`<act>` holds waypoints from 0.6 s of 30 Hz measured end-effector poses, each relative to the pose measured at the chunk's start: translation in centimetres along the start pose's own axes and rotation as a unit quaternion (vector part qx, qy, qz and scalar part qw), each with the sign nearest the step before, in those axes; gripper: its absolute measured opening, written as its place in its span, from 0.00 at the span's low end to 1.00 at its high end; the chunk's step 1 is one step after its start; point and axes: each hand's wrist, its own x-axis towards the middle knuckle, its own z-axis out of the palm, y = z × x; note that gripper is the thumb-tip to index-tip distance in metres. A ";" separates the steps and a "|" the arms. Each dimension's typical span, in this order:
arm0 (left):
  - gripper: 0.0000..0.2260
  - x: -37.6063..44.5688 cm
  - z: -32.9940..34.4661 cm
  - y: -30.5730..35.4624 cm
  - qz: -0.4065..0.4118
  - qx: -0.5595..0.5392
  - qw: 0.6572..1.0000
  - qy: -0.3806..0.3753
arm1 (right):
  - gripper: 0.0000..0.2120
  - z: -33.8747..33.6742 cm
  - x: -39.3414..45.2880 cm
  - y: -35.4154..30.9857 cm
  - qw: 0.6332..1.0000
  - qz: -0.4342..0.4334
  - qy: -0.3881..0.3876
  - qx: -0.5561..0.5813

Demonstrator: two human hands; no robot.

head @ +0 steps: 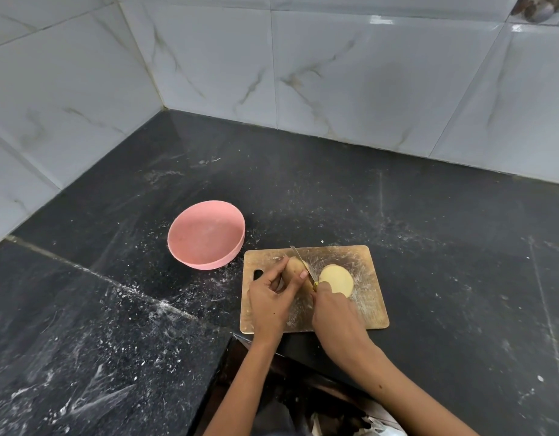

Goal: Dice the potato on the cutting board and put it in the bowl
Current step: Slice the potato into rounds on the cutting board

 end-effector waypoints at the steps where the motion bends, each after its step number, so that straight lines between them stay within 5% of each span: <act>1: 0.21 0.1 0.0 -0.1 0.002 0.000 1.000 0.002 | 0.11 0.0 0.2 -0.2 1.000 0.001 -0.002 -0.001; 18: 0.18 0.1 -0.3 0.1 -0.003 -0.028 1.000 0.011 | 0.10 0.2 1.6 -0.9 0.999 -0.025 0.004 -0.020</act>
